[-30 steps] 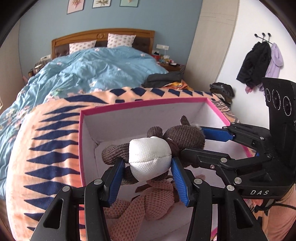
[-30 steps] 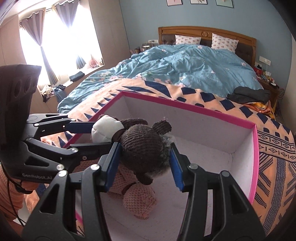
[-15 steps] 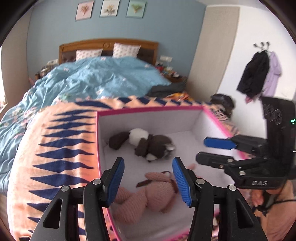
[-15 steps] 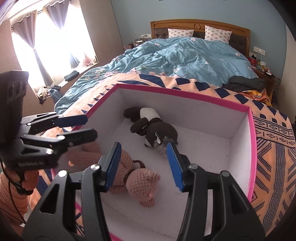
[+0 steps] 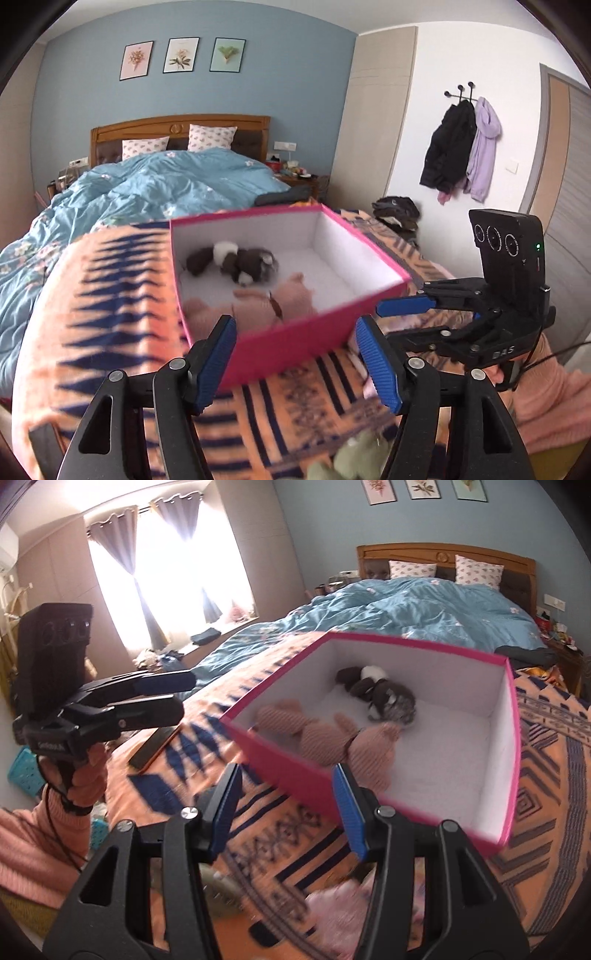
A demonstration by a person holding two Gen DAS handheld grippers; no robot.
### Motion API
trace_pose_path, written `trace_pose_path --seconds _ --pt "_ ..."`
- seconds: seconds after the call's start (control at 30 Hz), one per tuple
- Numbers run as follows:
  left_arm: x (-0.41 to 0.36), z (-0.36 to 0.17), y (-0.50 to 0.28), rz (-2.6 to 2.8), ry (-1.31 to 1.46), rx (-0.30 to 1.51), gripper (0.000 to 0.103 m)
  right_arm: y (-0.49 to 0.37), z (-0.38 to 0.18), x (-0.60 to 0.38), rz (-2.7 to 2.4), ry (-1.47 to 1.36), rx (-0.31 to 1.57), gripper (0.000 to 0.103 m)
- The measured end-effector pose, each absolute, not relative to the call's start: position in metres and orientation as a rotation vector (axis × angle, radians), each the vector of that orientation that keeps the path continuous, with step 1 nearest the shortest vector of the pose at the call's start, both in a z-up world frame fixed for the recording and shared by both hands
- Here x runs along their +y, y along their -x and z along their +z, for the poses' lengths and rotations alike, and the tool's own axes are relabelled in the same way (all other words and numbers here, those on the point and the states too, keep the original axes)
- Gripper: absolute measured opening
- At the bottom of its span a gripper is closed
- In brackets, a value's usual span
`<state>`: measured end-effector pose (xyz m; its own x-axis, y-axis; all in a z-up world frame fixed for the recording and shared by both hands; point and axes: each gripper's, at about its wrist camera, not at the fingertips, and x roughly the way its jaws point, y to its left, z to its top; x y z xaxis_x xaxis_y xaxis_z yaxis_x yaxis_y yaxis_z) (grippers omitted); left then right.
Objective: Organize objects
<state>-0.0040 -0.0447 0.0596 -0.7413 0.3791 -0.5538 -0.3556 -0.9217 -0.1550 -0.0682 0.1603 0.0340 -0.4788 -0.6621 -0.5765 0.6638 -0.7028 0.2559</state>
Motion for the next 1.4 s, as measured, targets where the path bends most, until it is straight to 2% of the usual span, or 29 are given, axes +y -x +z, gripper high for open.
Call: trace_pose_path --seconds 0.27,0.37,0.53,0.6,0.9,1.13,1.23,1.3,1.4 --pt "-0.045 0.009 -0.030 2.541 0.999 -0.168 0.069 0.033 -0.020 0.141 -2.039 -1.009 -0.025 0.054" --pt "-0.046 0.000 -0.041 2.554 1.037 -0.148 0.069 0.028 -0.036 0.139 -1.999 -1.052 -0.062 0.054" --pt "-0.045 -0.013 -0.055 2.528 1.094 -0.169 0.069 0.024 -0.055 0.138 -1.973 -1.106 -0.129 0.064" --pt "-0.046 -0.017 -0.058 2.518 1.116 -0.183 0.069 0.025 -0.060 0.140 -1.957 -1.122 -0.178 0.065" --pt "-0.052 -0.039 -0.069 2.493 1.226 -0.225 0.069 0.027 -0.062 0.126 -1.940 -1.116 -0.181 0.065" --pt "-0.053 -0.052 -0.078 2.460 1.272 -0.291 0.068 0.025 -0.061 0.131 -1.944 -1.111 -0.187 0.059" --pt "-0.052 -0.057 -0.074 2.455 1.316 -0.314 0.062 0.024 -0.060 0.132 -1.960 -1.101 -0.192 0.057" --pt "-0.050 -0.056 -0.073 2.435 1.309 -0.335 0.052 0.024 -0.057 0.135 -1.977 -1.093 -0.184 0.056" --pt "-0.045 -0.052 -0.071 2.445 1.295 -0.312 0.050 0.026 -0.055 0.138 -1.997 -1.083 -0.188 0.056"
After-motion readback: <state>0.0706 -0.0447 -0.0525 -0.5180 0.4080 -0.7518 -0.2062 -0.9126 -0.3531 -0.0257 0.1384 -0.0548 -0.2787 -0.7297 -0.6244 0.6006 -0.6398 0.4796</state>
